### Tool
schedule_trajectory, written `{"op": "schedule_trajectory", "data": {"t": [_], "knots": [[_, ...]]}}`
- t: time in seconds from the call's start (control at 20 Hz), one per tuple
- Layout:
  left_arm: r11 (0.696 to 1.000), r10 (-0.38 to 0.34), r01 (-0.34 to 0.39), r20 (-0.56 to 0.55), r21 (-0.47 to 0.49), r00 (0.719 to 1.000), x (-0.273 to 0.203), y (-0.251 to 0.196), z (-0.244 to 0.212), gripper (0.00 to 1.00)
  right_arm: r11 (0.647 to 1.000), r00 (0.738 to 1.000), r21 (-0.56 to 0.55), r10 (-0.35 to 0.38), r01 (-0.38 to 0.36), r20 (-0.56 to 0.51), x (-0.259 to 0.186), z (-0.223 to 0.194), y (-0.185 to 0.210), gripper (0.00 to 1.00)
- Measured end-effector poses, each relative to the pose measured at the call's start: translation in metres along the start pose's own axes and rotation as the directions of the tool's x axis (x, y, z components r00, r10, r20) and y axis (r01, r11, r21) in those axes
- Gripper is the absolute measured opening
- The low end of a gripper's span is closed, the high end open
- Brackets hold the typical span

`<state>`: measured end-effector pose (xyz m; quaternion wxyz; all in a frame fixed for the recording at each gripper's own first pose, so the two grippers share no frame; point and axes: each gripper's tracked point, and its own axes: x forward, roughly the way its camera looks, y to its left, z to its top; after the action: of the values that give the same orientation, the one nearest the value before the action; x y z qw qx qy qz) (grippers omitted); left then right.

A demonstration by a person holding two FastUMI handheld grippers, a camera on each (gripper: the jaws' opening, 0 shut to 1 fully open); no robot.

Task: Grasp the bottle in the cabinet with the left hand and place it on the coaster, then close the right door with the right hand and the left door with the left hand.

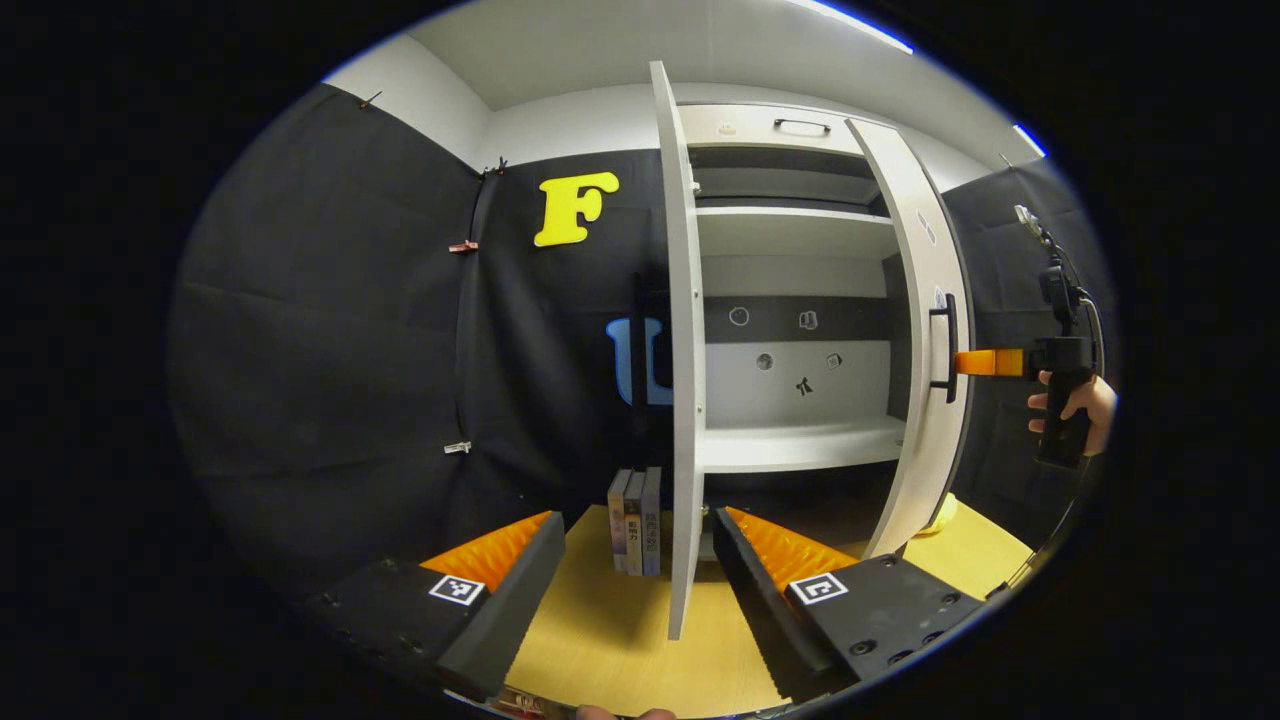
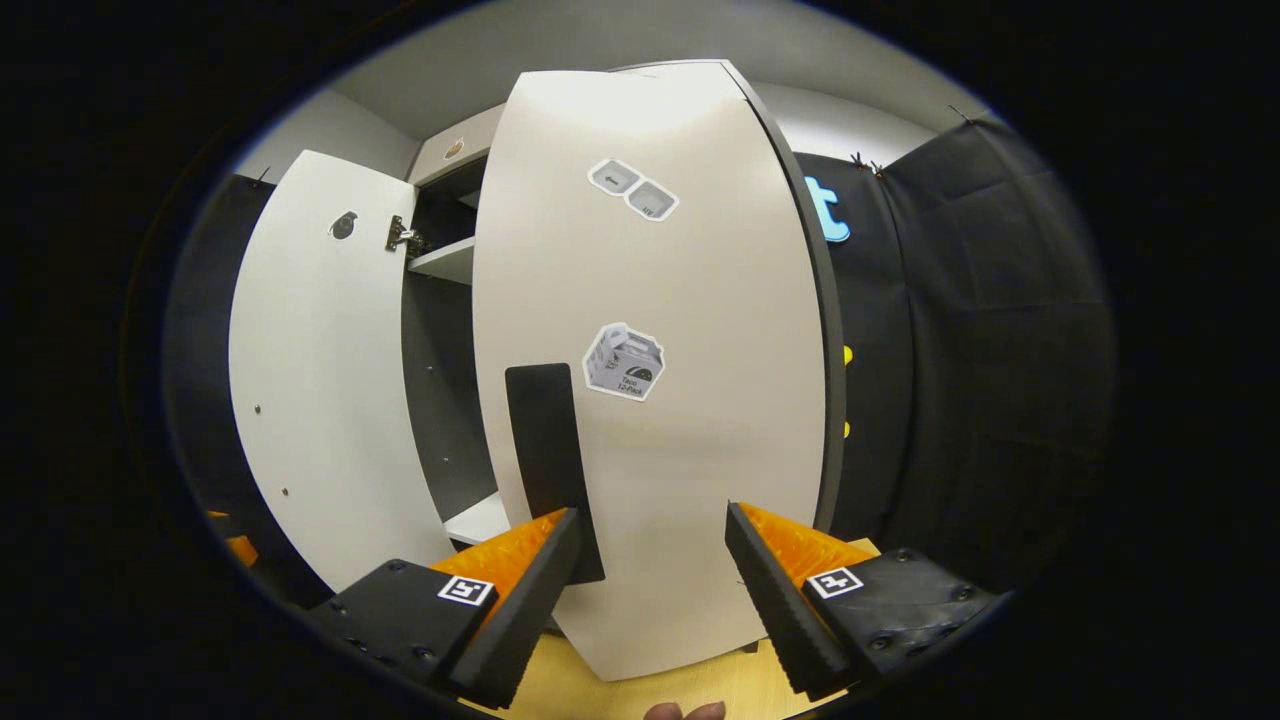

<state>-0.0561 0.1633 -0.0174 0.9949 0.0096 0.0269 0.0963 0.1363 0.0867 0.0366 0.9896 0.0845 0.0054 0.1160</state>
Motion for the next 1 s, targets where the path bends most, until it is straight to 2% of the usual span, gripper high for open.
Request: {"op": "schedule_trajectory", "data": {"t": [0.45, 0.65, 0.85, 1.0], "knots": [[1.0, 0.0, 0.0, 0.007, 0.018, 1.0, 0.017, 0.024, 0.007, 0.95, 1.0, 0.999, 0.001, -0.026, 0.026, 0.022, 0.044, -0.003, 0.018, 0.98], [1.0, -0.023, 0.023, 0.01, -0.001, 1.0, 0.03, 0.035, 0.017, 0.95, 0.999, 0.999, -0.005, -0.045, 0.045, 0.016, 0.057, -0.005, 0.02, 0.98], [1.0, 0.0, 0.0, 0.03, 0.006, 1.0, 0.051, 0.055, 0.034, 0.95, 0.994, 0.997, -0.079, -0.071, 0.072, 0.01, 0.05, -0.003, 0.019, 0.98], [0.998, 0.035, -0.037, 0.057, 0.042, 0.998, 0.07, 0.073, 0.051, 0.95, 0.995, 0.998, -0.077, -0.07, 0.07, 0.0, 0.035, -0.003, 0.018, 0.98]]}}
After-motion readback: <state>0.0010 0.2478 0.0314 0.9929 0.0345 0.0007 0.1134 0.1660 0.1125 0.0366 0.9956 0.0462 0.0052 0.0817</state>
